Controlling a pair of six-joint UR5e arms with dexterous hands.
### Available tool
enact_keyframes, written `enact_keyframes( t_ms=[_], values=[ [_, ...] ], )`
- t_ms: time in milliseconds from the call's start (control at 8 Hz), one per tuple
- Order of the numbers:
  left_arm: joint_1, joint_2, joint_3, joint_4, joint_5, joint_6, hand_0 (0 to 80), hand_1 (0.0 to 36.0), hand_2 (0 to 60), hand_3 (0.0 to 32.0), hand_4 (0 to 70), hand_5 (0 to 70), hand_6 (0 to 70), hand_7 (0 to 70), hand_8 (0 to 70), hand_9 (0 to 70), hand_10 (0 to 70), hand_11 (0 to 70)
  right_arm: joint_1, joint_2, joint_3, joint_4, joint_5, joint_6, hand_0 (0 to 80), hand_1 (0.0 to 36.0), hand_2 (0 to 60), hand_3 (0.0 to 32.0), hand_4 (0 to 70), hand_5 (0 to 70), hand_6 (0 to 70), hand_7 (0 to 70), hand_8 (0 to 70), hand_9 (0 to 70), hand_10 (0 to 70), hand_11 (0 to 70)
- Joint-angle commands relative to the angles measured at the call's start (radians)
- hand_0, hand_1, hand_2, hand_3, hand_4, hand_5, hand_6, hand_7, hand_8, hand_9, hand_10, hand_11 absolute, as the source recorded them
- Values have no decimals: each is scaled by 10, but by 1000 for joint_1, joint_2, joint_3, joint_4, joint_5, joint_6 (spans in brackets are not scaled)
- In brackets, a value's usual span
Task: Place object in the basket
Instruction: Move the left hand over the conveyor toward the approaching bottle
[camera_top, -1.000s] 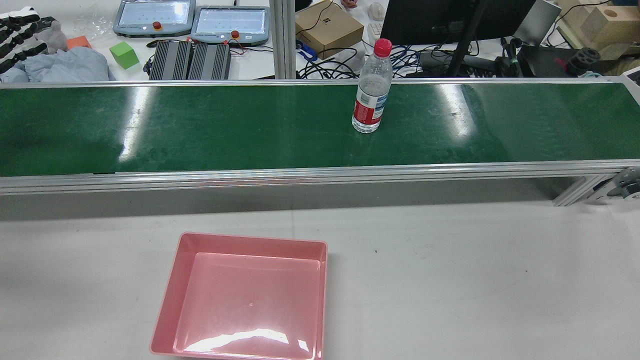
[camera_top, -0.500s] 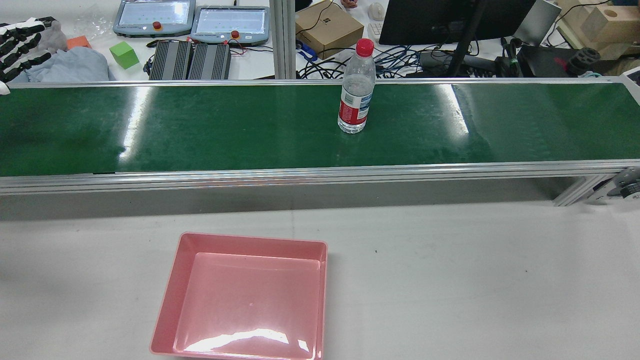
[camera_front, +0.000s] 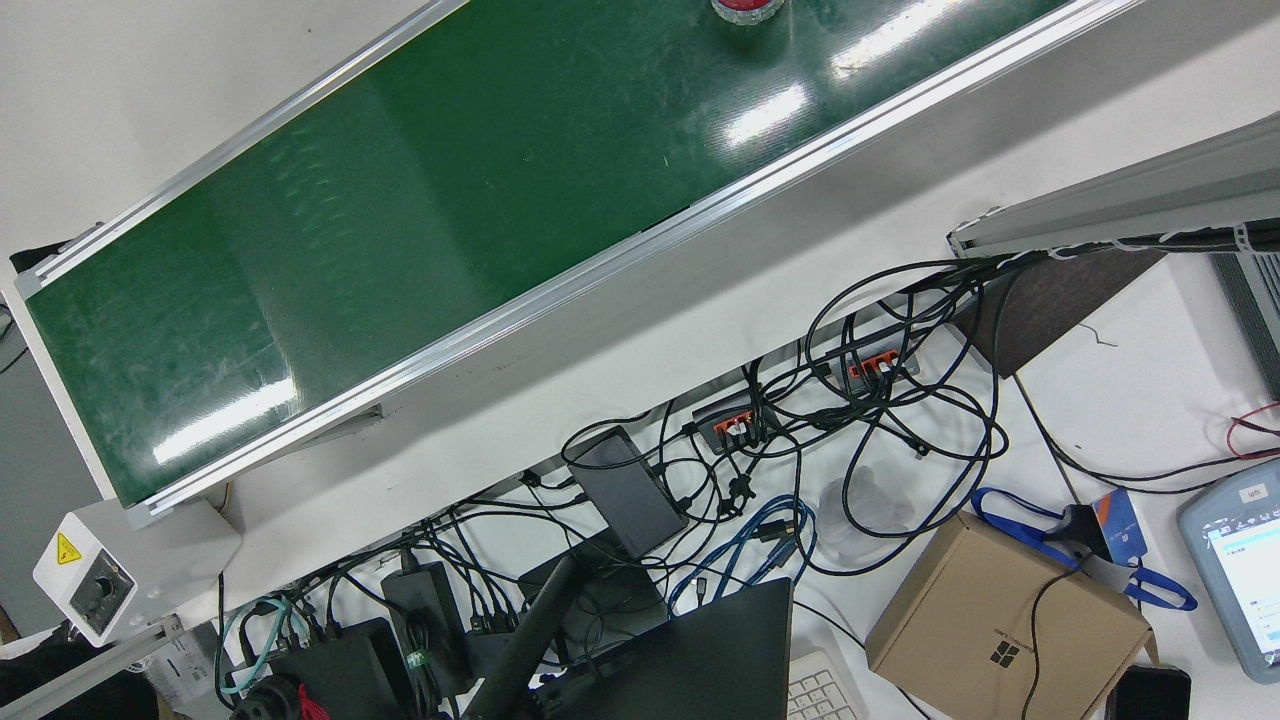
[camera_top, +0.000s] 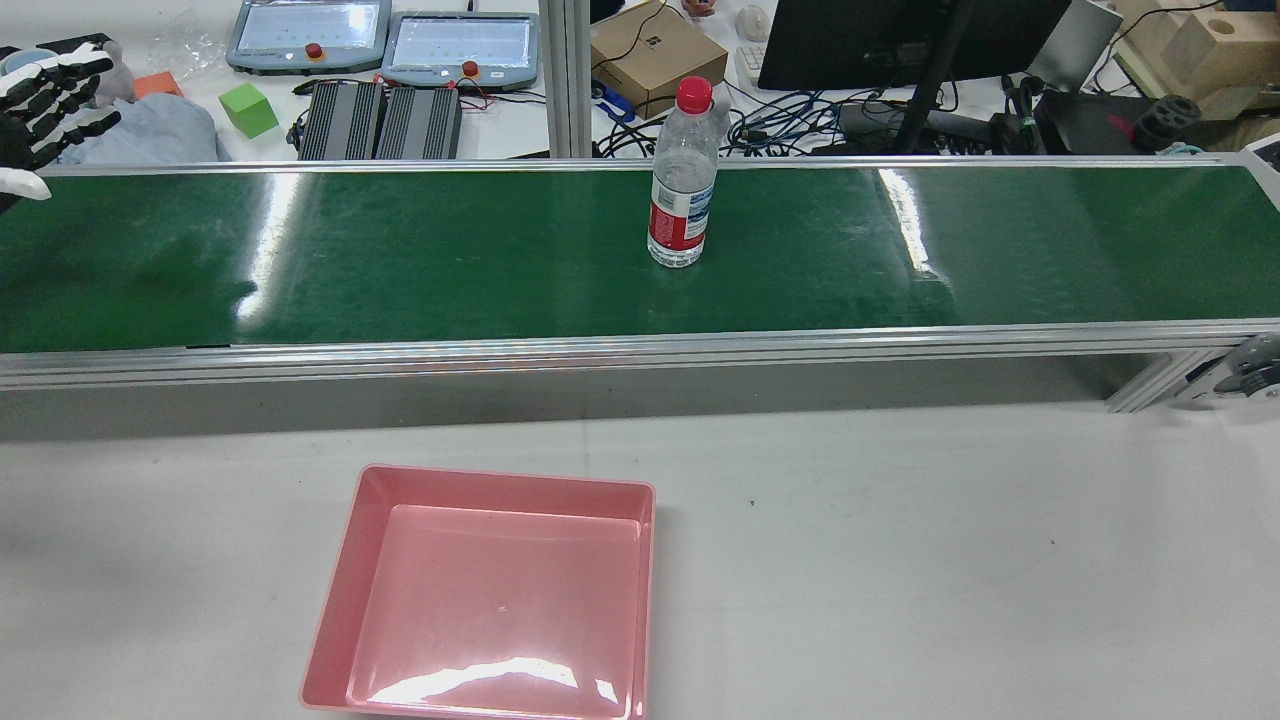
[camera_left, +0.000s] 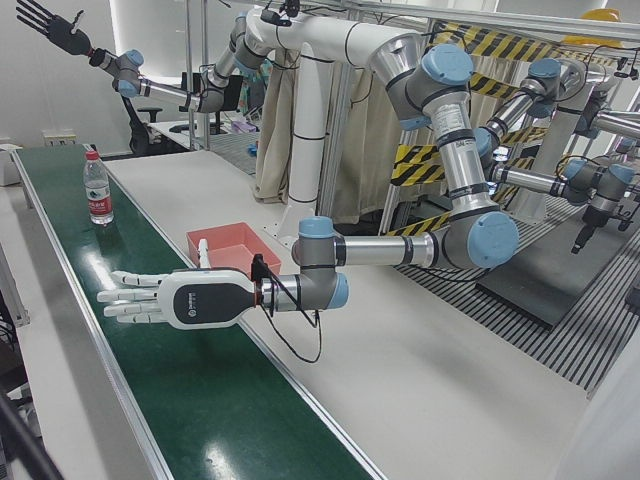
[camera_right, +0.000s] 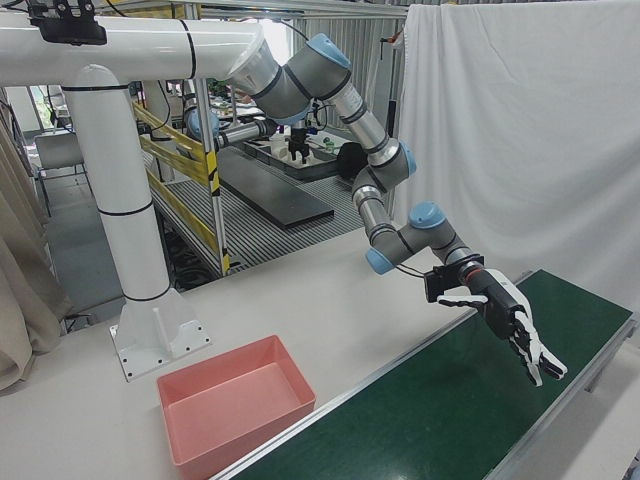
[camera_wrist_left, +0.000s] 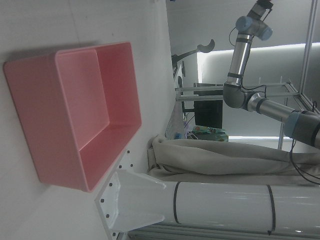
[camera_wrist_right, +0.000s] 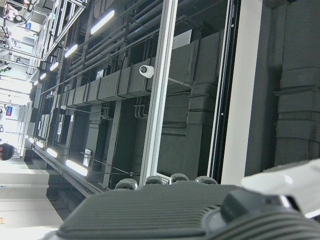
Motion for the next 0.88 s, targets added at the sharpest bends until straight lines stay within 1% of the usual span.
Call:
enact_keyframes(
  t_ms=[0, 125, 250, 375, 500, 625, 750],
  values=[
    [44, -25, 0, 11, -41, 14, 495, 110, 0, 20, 102, 160, 16, 7, 10, 0, 63, 106, 1, 0, 0, 0, 0, 0, 0, 0, 0, 0, 0, 0, 0, 0, 0, 0, 0, 0],
    [67, -36, 1, 18, -44, 23, 497, 116, 0, 22, 101, 156, 15, 7, 10, 0, 64, 106, 1, 0, 0, 0, 0, 0, 0, 0, 0, 0, 0, 0, 0, 0, 0, 0, 0, 0],
    [69, -45, 1, 31, -44, 36, 499, 121, 0, 18, 101, 159, 17, 8, 10, 0, 63, 106, 1, 0, 0, 0, 0, 0, 0, 0, 0, 0, 0, 0, 0, 0, 0, 0, 0, 0],
    [83, -56, 1, 40, -55, 42, 499, 118, 0, 16, 103, 155, 17, 9, 11, 0, 63, 105, 1, 0, 0, 0, 0, 0, 0, 0, 0, 0, 0, 0, 0, 0, 0, 0, 0, 0],
    [109, -62, -2, 58, -90, 42, 501, 116, 0, 20, 104, 152, 18, 10, 10, 0, 64, 107, 1, 0, 0, 0, 0, 0, 0, 0, 0, 0, 0, 0, 0, 0, 0, 0, 0, 0],
    [141, -73, 0, 72, -106, 43, 500, 113, 0, 20, 103, 149, 16, 10, 9, 0, 62, 103, 1, 0, 0, 0, 0, 0, 0, 0, 0, 0, 0, 0, 0, 0, 0, 0, 0, 0],
    [150, -83, -2, 81, -106, 42, 507, 119, 0, 12, 118, 155, 23, 15, 16, 0, 65, 108, 1, 0, 0, 0, 0, 0, 0, 0, 0, 0, 0, 0, 0, 0, 0, 0, 0, 0]
  ],
)
